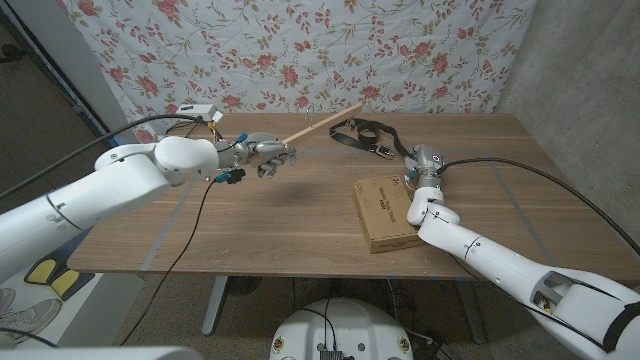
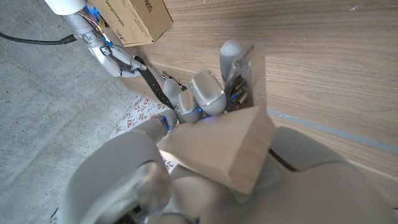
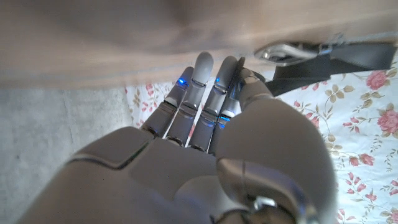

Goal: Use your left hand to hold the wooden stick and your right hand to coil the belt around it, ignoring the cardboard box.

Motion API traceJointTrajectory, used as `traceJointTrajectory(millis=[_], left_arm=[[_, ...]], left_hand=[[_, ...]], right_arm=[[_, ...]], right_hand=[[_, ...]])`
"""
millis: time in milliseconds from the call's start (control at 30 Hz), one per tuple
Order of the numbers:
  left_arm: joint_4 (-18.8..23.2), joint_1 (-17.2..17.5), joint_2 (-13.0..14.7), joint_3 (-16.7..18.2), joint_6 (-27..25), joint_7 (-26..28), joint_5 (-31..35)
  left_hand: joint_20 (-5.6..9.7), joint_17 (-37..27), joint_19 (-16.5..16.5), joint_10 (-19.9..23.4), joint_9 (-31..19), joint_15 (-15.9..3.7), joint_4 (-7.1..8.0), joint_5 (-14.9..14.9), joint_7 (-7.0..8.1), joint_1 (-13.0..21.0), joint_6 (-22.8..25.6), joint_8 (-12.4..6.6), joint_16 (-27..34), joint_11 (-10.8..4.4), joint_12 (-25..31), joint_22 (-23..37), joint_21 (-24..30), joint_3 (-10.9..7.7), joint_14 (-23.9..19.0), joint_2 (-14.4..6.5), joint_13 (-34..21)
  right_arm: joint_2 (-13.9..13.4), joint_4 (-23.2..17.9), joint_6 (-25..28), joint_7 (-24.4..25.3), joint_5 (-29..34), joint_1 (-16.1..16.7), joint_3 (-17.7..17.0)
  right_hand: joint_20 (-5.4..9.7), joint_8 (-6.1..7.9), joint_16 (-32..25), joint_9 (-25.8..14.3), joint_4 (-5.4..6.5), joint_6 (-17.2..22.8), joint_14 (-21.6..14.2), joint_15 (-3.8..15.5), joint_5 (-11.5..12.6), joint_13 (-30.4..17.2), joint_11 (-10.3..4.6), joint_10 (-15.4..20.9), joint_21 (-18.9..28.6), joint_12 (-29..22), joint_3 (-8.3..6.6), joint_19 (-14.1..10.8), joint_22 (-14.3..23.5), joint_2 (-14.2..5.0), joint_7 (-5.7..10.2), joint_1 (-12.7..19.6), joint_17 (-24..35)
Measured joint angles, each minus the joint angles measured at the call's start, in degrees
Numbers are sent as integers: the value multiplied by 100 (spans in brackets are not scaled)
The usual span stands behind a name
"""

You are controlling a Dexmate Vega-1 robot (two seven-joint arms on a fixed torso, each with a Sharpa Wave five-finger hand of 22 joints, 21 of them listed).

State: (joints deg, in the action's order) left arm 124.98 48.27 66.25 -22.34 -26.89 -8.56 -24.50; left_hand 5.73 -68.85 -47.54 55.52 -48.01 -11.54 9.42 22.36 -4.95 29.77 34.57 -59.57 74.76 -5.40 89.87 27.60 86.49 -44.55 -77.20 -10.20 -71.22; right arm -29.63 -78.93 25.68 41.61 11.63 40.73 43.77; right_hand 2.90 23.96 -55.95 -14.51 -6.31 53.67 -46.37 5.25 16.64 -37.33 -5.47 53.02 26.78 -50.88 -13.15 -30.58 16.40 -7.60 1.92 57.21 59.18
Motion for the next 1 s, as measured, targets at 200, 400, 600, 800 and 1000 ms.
traceJointTrajectory(millis=[200, 400, 600, 800, 1000], left_arm=[[1, -95, -41, -73, -67, -40, 79], [2, -202, -105, -157, -119, -82, 160], [2, -347, -202, -270, -167, -128, 250], [-45, -491, -332, -384, -193, -149, 353], [-82, -560, -407, -435, -193, -174, 450]], left_hand=[[-1, 13, 0, 0, -1, 0, 0, -5, -19, -30, -19, 0, 0, 0, 11, -50, 42, 0, 0, 30, 1], [-19, 0, 41, 0, 18, 1, -6, -6, -19, -30, -20, -44, 0, 0, 11, -49, 98, -43, 0, 31, 2], [-20, 0, 40, 0, 21, 9, 16, -45, -19, -69, -19, -44, -43, 0, 11, -63, 130, -66, -9, 51, 2], [-20, 8, 40, 0, 29, 9, 7, -60, -19, -83, -19, -44, -43, 0, 11, -92, 130, -91, -9, 37, 3], [-21, 16, 40, 0, 36, 9, 8, -61, -41, -106, -41, -90, -43, 0, 11, -105, 152, -91, -10, 14, 4]], right_arm=[[-270, -313, -1002, -366, -696, 407, -645], [-485, -415, -2403, -1406, -1924, 664, -1184], [-666, -415, -3153, -2342, -2901, 761, -1502], [-807, -420, -3773, -3582, -3823, 814, -1722], [-865, -549, -4045, -4193, -4113, 960, -1929]], right_hand=[[-34, 0, 28, 0, 38, -1, 37, 28, -1, -301, 26, -187, 119, -169, -38, 116, 123, -16, 0, -16, 283], [-20, 0, 29, 0, 56, -1, 194, -19, -6, -515, 10, -318, 184, -276, -23, 239, 208, -44, 1, -44, 511], [-27, 0, 28, 0, 64, -2, 322, -73, -24, -656, 31, -408, 206, -321, -16, 308, 236, -44, 1, -44, 685], [-23, 0, 92, 0, 64, -2, 403, -93, -30, -744, 15, -504, 250, -369, -16, 417, 260, -44, 1, -44, 842], [-27, 0, 135, 0, 88, -25, 423, -114, -33, -736, 35, -544, 293, -370, 8, 431, 263, -43, 24, -43, 914]])
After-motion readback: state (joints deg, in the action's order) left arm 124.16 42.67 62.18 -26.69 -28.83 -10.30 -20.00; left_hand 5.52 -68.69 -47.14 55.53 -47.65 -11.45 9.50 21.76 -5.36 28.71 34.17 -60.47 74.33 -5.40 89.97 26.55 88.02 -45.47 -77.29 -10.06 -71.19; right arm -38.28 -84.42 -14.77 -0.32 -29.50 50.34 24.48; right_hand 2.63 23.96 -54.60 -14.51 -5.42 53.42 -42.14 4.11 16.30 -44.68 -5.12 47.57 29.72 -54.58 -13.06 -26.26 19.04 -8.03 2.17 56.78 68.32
